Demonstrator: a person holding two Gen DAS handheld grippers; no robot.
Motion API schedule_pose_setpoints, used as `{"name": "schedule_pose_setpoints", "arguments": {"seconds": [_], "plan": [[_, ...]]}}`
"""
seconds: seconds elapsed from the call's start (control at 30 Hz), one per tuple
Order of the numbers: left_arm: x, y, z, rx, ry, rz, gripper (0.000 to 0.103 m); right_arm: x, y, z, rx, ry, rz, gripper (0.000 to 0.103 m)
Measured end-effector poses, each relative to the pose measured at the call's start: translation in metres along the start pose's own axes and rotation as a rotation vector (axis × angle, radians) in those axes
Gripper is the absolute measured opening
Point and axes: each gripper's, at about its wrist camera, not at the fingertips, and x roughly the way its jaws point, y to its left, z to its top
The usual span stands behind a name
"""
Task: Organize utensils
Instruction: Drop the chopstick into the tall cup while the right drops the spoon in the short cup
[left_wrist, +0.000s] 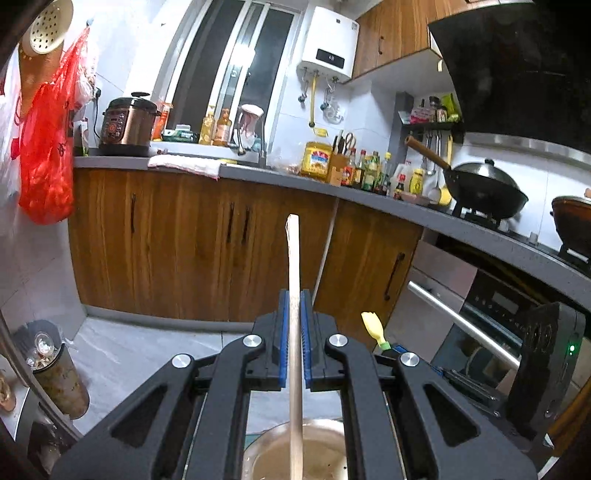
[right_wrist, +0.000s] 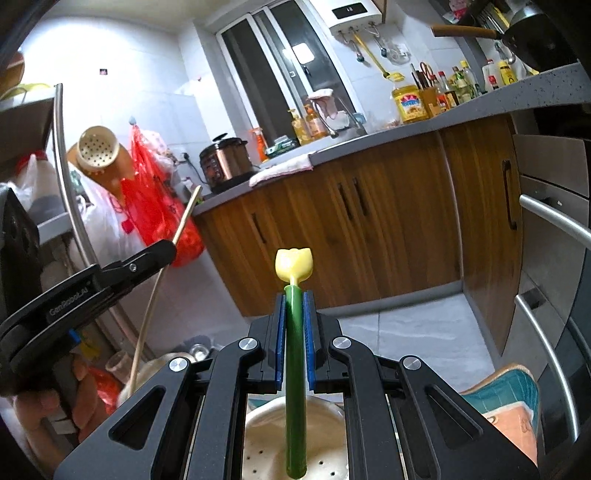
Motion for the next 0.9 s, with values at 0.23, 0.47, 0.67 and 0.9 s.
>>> {"name": "schedule_pose_setpoints", "arguments": {"seconds": [0.23, 0.47, 0.67, 0.9], "plan": [[-0.008, 0.006, -0.015, 0.006, 0.034, -0.016, 0.006, -0.006, 0.009, -0.011, -0.059, 0.005, -0.010, 0.010], [-0.034, 0.008, -0.029, 0.016, 0.114, -0.043, 0.006, -0.026, 0.011, -0.023, -0.102, 0.056, -0.014, 0.010], [-0.055, 0.009, -0.041, 0.028, 0.191, -0.050, 0.006, -0.044, 0.013, -0.030, -0.120, 0.114, -0.018, 0.010], [-0.057, 0.005, -0.050, 0.047, 0.246, -0.045, 0.006, -0.050, 0.014, -0.033, -0.122, 0.184, -0.031, 0.011]]}}
